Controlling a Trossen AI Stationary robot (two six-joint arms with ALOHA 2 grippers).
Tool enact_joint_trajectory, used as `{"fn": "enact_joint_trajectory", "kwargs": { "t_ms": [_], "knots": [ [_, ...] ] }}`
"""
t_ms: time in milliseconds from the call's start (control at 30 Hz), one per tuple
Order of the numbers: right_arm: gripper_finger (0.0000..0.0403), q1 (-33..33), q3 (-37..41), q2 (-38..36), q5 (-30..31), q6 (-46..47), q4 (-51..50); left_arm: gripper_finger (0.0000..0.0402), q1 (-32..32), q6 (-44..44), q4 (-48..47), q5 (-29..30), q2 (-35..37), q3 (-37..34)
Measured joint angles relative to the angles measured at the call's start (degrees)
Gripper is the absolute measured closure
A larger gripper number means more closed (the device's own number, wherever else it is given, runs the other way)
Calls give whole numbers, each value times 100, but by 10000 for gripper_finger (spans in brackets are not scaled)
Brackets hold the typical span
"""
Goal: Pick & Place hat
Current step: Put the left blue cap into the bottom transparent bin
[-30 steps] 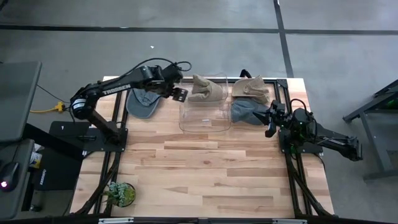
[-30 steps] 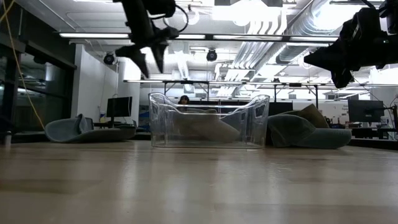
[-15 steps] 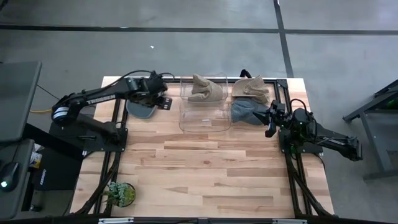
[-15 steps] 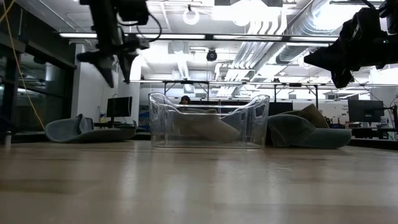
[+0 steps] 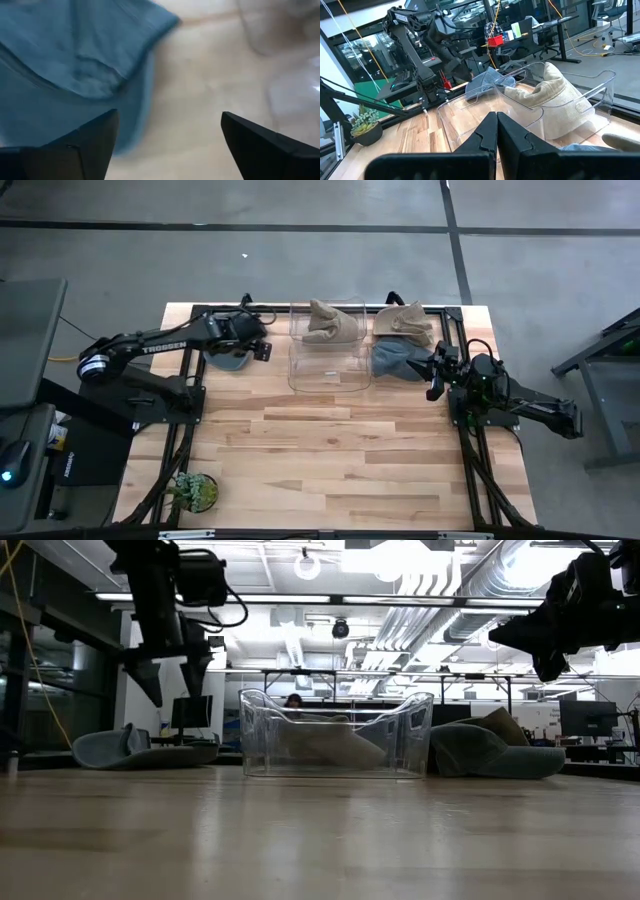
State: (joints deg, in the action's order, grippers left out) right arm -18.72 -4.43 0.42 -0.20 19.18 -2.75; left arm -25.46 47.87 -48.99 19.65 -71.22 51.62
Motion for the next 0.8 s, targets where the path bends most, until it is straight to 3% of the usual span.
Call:
{"fn": "enact_joint_trajectory", "kwargs": {
  "t_ms": [100,400,800],
  "knots": [
    [402,0,0,0,1,-11,-1,61,-1,-4,20,490,-240,0],
    [402,-1,0,-2,0,-8,-1,60,-1,-6,472,1105,-1160,0],
    [402,0,0,-2,-1,-8,-1,60,-156,-154,731,1443,-2040,0]
  ]
}}
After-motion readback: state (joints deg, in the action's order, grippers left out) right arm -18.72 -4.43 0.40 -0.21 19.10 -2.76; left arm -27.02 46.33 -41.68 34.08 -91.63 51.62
